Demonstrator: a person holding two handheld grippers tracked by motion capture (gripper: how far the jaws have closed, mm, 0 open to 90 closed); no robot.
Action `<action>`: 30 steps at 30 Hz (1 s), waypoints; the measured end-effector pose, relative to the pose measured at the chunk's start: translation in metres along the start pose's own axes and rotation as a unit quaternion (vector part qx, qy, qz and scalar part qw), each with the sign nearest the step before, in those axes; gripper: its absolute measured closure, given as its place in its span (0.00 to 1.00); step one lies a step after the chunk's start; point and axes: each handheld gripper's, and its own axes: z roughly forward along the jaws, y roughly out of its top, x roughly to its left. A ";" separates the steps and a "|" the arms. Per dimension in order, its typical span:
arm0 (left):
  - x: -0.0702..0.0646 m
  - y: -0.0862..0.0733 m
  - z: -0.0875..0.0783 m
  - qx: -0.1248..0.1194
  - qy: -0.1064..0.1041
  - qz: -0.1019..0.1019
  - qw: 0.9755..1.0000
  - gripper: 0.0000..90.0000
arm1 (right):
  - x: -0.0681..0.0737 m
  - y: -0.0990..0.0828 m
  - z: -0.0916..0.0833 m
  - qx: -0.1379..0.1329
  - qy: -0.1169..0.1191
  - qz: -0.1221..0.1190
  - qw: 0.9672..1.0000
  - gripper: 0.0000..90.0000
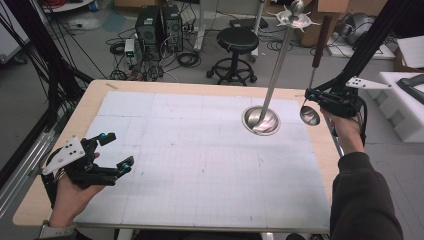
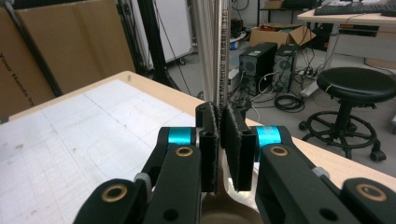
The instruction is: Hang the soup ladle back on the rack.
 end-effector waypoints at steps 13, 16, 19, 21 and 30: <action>0.000 -0.002 -0.001 0.006 0.007 -0.002 1.000 0.03 | -0.001 0.000 0.004 0.005 0.012 0.003 1.000 0.94; 0.000 -0.003 -0.001 0.007 0.007 -0.002 1.000 0.03 | 0.000 0.000 0.003 0.003 0.017 0.001 1.000 0.94; 0.000 -0.002 -0.001 0.009 0.007 0.000 1.000 0.03 | 0.001 0.000 0.003 0.005 0.021 0.001 1.000 0.94; 0.000 -0.002 0.000 0.008 0.007 0.000 1.000 0.03 | 0.002 0.000 0.003 0.006 0.024 0.000 1.000 0.94; 0.000 -0.002 0.000 0.009 0.008 0.001 1.000 0.03 | 0.002 -0.003 0.003 0.014 0.026 0.004 1.000 0.94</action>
